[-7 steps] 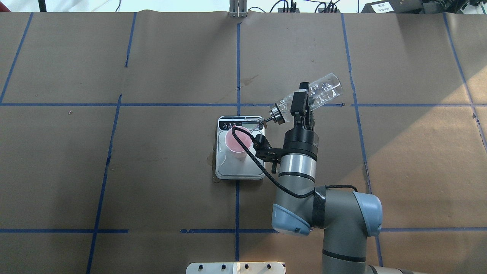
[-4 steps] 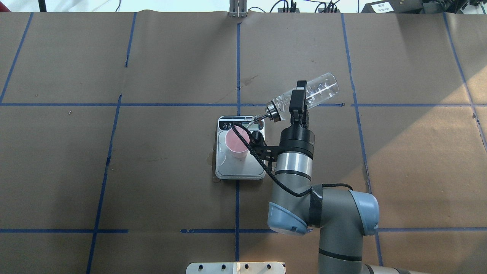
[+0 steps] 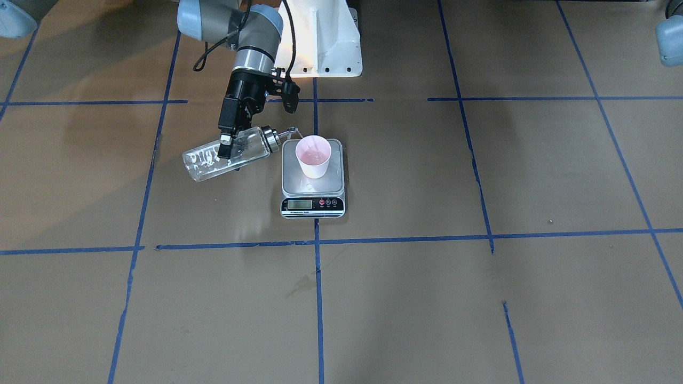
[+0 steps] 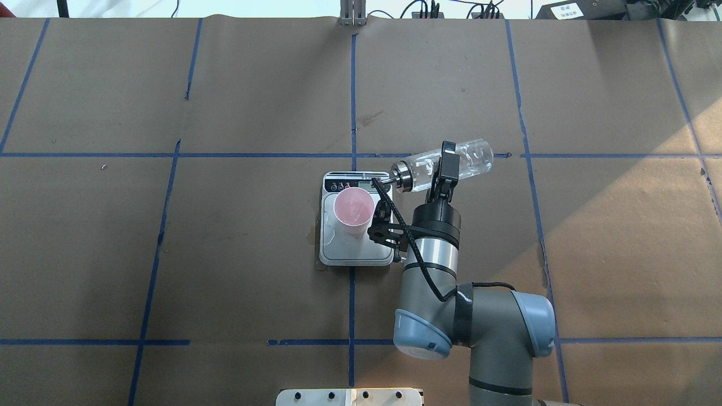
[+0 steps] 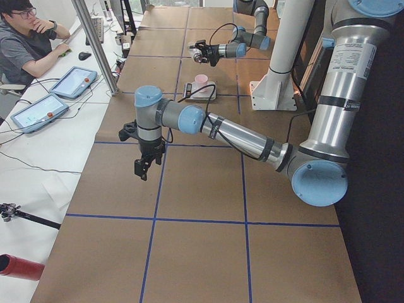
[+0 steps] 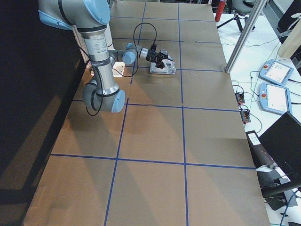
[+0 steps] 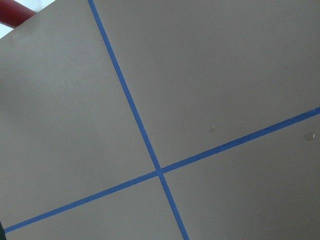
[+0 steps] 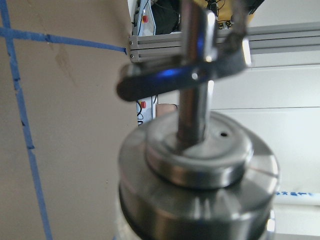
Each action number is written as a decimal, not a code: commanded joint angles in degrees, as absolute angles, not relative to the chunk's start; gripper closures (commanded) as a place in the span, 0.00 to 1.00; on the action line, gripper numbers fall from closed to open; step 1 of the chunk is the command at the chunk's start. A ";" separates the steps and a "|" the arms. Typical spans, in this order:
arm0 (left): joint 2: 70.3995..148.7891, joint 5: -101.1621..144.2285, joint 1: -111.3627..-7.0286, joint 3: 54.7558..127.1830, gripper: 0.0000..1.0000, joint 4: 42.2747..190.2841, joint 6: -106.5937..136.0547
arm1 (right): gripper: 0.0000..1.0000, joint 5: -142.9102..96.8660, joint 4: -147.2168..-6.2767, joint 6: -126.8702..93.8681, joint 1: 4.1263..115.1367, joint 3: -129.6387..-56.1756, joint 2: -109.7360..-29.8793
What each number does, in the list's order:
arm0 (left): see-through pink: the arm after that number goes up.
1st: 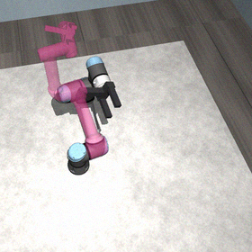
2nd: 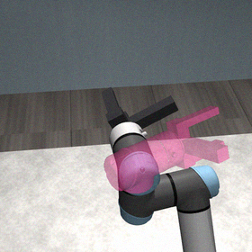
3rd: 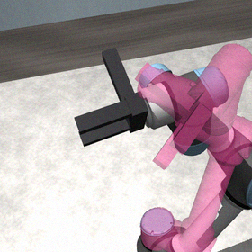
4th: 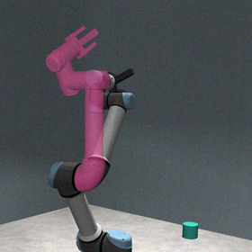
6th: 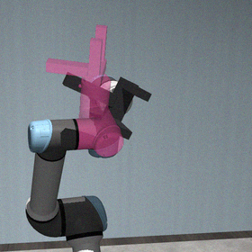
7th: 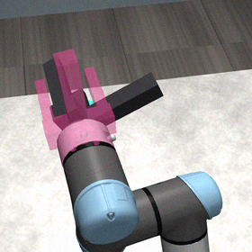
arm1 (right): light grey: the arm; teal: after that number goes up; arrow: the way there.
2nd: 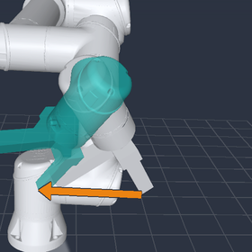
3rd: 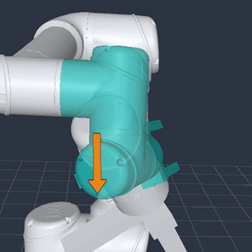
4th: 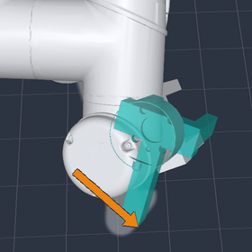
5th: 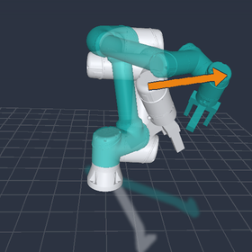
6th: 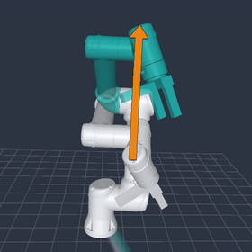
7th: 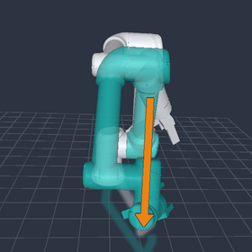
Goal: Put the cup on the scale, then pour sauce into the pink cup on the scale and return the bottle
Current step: 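Tilt the bottle upright and carry it back with the right gripper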
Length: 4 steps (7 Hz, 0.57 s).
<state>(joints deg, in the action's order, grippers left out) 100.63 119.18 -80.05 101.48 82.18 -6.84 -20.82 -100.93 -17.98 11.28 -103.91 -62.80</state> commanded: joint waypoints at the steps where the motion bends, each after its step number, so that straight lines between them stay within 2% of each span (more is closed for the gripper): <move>1: 100.72 119.09 -80.07 101.78 0.00 82.18 -6.77 | 1.00 -26.08 -91.83 -28.02 10.46 -103.89 -63.36; 2: 100.72 119.09 -80.07 101.95 0.00 82.18 -6.68 | 1.00 -28.28 -84.54 -28.12 10.81 -104.32 -63.89; 4: 100.90 119.09 -80.24 102.13 0.00 82.09 -6.42 | 1.00 -32.24 -65.67 -34.07 11.25 -106.60 -74.03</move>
<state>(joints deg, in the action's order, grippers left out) 100.80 119.09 -80.16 102.05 82.12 -6.55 -30.07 -77.05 -30.73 11.02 -105.15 -67.92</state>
